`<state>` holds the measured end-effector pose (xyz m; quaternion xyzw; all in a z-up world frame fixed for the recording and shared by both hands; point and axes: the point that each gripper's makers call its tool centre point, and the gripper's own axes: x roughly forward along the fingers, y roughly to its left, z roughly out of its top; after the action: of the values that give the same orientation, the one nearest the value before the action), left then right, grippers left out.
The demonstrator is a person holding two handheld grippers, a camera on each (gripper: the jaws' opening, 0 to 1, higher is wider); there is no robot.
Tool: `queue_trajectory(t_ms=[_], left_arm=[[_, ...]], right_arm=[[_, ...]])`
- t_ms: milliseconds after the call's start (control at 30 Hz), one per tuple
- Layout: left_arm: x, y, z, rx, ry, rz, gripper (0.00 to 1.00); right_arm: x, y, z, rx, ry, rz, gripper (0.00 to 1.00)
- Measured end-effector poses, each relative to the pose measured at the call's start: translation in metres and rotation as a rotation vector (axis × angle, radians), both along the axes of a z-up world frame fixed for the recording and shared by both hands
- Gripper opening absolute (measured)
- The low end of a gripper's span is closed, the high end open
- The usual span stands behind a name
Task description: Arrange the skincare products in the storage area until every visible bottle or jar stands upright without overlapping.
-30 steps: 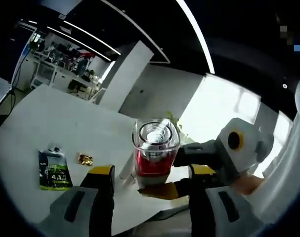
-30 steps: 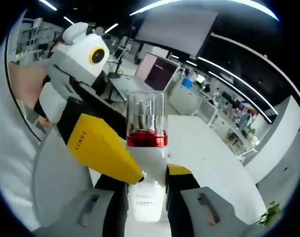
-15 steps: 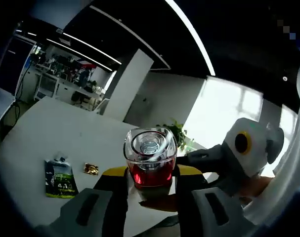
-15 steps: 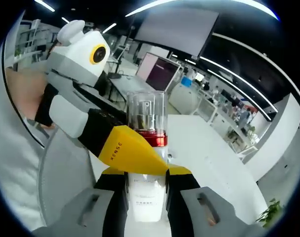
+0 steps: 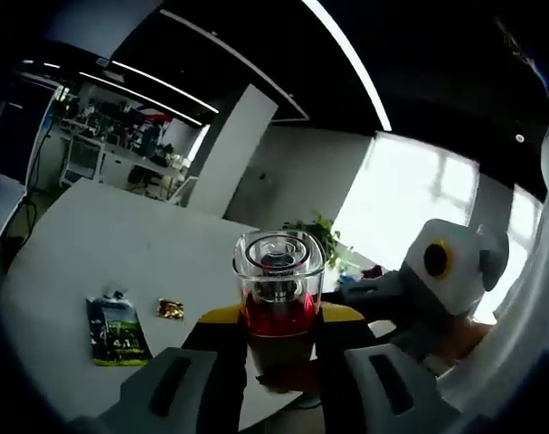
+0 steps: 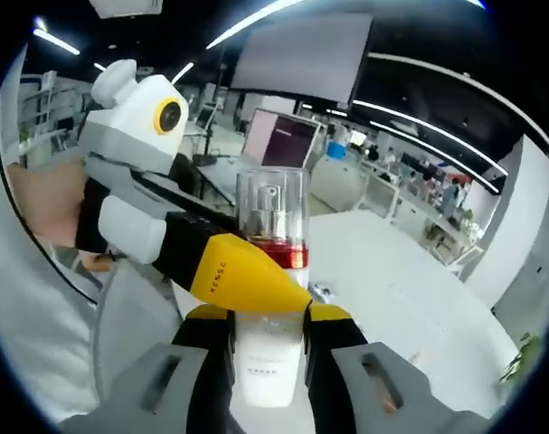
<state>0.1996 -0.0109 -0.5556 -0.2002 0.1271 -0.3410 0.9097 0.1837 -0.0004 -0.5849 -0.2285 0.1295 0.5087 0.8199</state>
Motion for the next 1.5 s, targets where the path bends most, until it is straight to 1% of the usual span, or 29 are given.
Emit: queue_trajectory(t_ms=[33,67,100,167,200,233,267,367,400,433,467,533,567,600,633,700,733,800,833,900,933,967,1067,1100,1133,1200,1300,1433,1500], left_arm=[[-0.002,-0.001,0.001,0.023,-0.007,-0.043,0.24],[-0.003,-0.001,0.003,0.04,-0.023,-0.062,0.24],[-0.004,-0.002,0.004,0.075,-0.04,-0.097,0.24],[-0.007,-0.004,0.007,0.109,-0.067,-0.154,0.24],[-0.009,-0.005,0.01,0.11,-0.063,-0.173,0.24],[-0.01,-0.008,0.014,0.117,-0.073,-0.221,0.24],[-0.009,-0.009,0.017,0.111,-0.074,-0.246,0.24],[-0.012,-0.014,0.021,0.149,-0.108,-0.322,0.24],[-0.014,-0.016,0.024,0.168,-0.126,-0.353,0.24],[-0.015,-0.017,0.025,0.173,-0.132,-0.362,0.24],[-0.017,-0.019,0.027,0.182,-0.144,-0.394,0.24],[-0.021,-0.023,0.03,0.197,-0.161,-0.443,0.24],[-0.022,-0.024,0.032,0.203,-0.168,-0.458,0.24],[-0.024,-0.026,0.034,0.211,-0.179,-0.485,0.24],[-0.024,-0.027,0.036,0.217,-0.186,-0.495,0.24],[-0.027,-0.03,0.039,0.216,-0.202,-0.525,0.24],[-0.027,-0.031,0.043,0.204,-0.207,-0.536,0.24],[-0.026,-0.034,0.045,0.191,-0.203,-0.553,0.24],[-0.027,-0.036,0.047,0.185,-0.212,-0.569,0.24],[-0.028,-0.04,0.049,0.183,-0.221,-0.585,0.24],[-0.028,-0.044,0.05,0.184,-0.223,-0.602,0.24],[-0.029,-0.046,0.05,0.184,-0.229,-0.615,0.24],[-0.028,-0.052,0.054,0.198,-0.246,-0.651,0.24],[-0.027,-0.053,0.053,0.212,-0.255,-0.663,0.24],[-0.028,-0.054,0.052,0.228,-0.261,-0.679,0.24],[-0.028,-0.06,0.048,0.26,-0.272,-0.703,0.24],[-0.027,-0.069,0.041,0.295,-0.276,-0.728,0.24],[-0.027,-0.083,0.032,0.311,-0.266,-0.744,0.24],[-0.026,-0.087,0.026,0.316,-0.257,-0.752,0.24]], right_arm=[[-0.001,0.0,0.001,0.01,0.016,0.013,0.29],[-0.002,0.001,0.003,0.029,0.027,0.021,0.29],[-0.004,0.002,0.005,0.047,0.038,0.047,0.29],[-0.006,0.002,0.009,0.097,0.07,0.058,0.3],[-0.007,0.002,0.012,0.123,0.073,0.069,0.3],[-0.009,0.002,0.015,0.16,0.097,0.078,0.31],[-0.009,0.0,0.017,0.179,0.108,0.086,0.31],[-0.009,-0.004,0.02,0.194,0.121,0.122,0.31],[-0.012,-0.004,0.022,0.198,0.113,0.152,0.31],[-0.013,-0.006,0.024,0.203,0.117,0.168,0.31],[-0.015,-0.006,0.025,0.208,0.123,0.187,0.31],[-0.02,-0.009,0.027,0.226,0.162,0.241,0.31],[-0.02,-0.011,0.028,0.225,0.157,0.259,0.31],[-0.022,-0.015,0.024,0.206,0.158,0.294,0.3],[-0.022,-0.017,0.022,0.201,0.165,0.303,0.3],[-0.022,-0.018,0.022,0.214,0.158,0.315,0.3],[-0.024,-0.018,0.024,0.243,0.173,0.327,0.3],[-0.025,-0.018,0.027,0.296,0.233,0.34,0.3],[-0.025,-0.018,0.027,0.301,0.238,0.343,0.29],[-0.022,-0.02,0.028,0.334,0.273,0.36,0.3],[-0.021,-0.02,0.033,0.367,0.292,0.37,0.3],[-0.022,-0.02,0.035,0.374,0.299,0.393,0.3],[-0.022,-0.024,0.036,0.366,0.278,0.406,0.29],[-0.02,-0.025,0.037,0.355,0.235,0.404,0.28],[-0.02,-0.027,0.036,0.342,0.213,0.409,0.28],[-0.019,-0.031,0.033,0.322,0.197,0.4,0.27],[-0.019,-0.038,0.027,0.309,0.185,0.379,0.27],[-0.017,-0.051,0.018,0.32,0.2,0.352,0.27],[-0.012,-0.057,0.01,0.3,0.205,0.345,0.27]])
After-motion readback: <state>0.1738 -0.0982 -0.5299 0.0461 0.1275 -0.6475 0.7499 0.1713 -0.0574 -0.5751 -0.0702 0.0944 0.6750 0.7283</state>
